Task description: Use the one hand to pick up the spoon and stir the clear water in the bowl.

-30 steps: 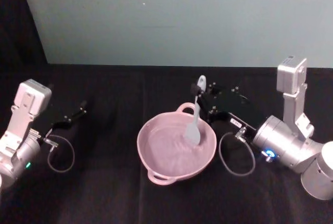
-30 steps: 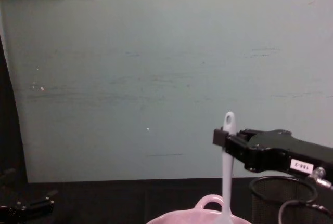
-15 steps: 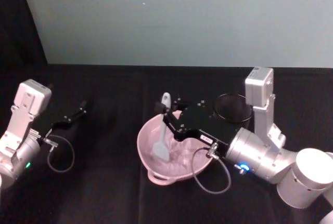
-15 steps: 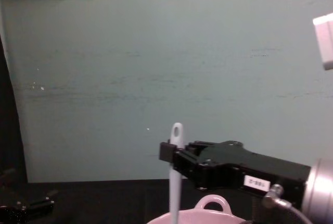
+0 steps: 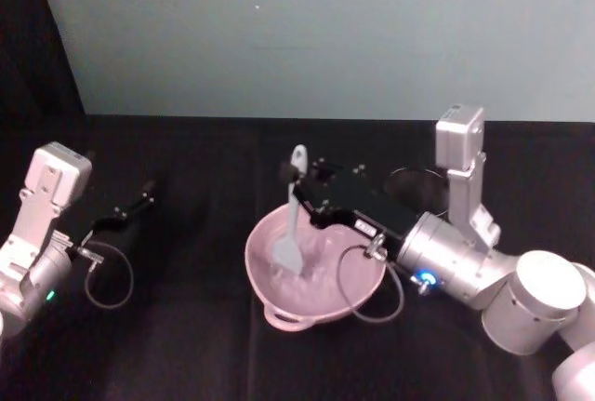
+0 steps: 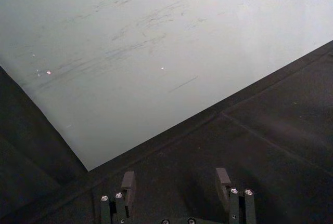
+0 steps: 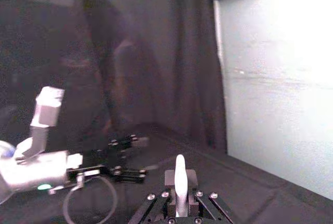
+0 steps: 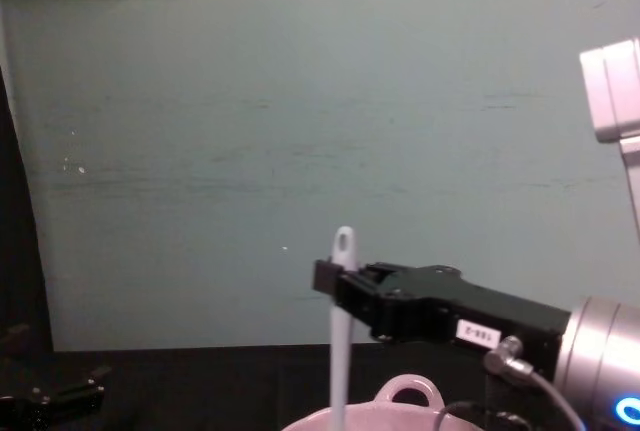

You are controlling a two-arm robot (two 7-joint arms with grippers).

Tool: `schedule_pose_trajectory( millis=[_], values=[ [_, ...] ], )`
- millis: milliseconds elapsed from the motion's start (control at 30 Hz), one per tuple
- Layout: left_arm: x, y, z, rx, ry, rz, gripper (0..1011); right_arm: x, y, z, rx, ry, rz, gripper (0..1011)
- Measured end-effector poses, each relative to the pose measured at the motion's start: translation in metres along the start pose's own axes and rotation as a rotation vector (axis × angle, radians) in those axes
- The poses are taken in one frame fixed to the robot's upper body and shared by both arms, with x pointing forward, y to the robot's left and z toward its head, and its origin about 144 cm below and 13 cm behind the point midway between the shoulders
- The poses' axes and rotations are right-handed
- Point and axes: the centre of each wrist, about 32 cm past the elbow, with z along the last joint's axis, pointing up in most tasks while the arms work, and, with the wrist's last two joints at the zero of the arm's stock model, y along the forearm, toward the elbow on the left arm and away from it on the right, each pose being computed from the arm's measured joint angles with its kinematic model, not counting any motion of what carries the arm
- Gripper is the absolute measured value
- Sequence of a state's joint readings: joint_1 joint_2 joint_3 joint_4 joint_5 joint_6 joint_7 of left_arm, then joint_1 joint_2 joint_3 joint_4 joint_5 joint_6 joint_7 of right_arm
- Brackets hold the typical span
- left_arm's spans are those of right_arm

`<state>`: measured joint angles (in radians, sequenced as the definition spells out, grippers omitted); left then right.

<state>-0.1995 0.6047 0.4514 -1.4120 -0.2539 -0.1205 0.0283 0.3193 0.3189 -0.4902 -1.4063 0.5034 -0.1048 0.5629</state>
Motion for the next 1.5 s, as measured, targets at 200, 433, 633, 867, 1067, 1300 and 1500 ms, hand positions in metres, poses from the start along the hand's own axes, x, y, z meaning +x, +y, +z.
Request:
schedule_pose_trajectory(
  millis=[200,433,633,867,1067,1300,1500],
  values=[
    [0.000,0.000,0.000,0.000,0.000,0.000,1005,0.017,-0.009,0.000,0.006,0.003,-0.069,123],
    [0.000,0.000,0.000,0.000,0.000,0.000,1005,0.028,-0.025,0.007,0.001,-0.032,-0.127,123],
    [0.000,0.000,0.000,0.000,0.000,0.000,1005,0.029,-0.036,0.011,-0.007,-0.048,-0.142,123],
    [0.000,0.000,0.000,0.000,0.000,0.000,1005,0.020,-0.039,0.013,-0.024,-0.061,-0.116,123],
    [0.000,0.000,0.000,0.000,0.000,0.000,1005,0.006,-0.034,0.013,-0.034,-0.064,-0.063,123],
    [0.000,0.000,0.000,0.000,0.000,0.000,1005,-0.007,-0.021,0.010,-0.020,-0.051,-0.005,123],
    [0.000,0.000,0.000,0.000,0.000,0.000,1005,-0.009,-0.006,0.008,0.002,-0.039,0.024,123]
  ],
)
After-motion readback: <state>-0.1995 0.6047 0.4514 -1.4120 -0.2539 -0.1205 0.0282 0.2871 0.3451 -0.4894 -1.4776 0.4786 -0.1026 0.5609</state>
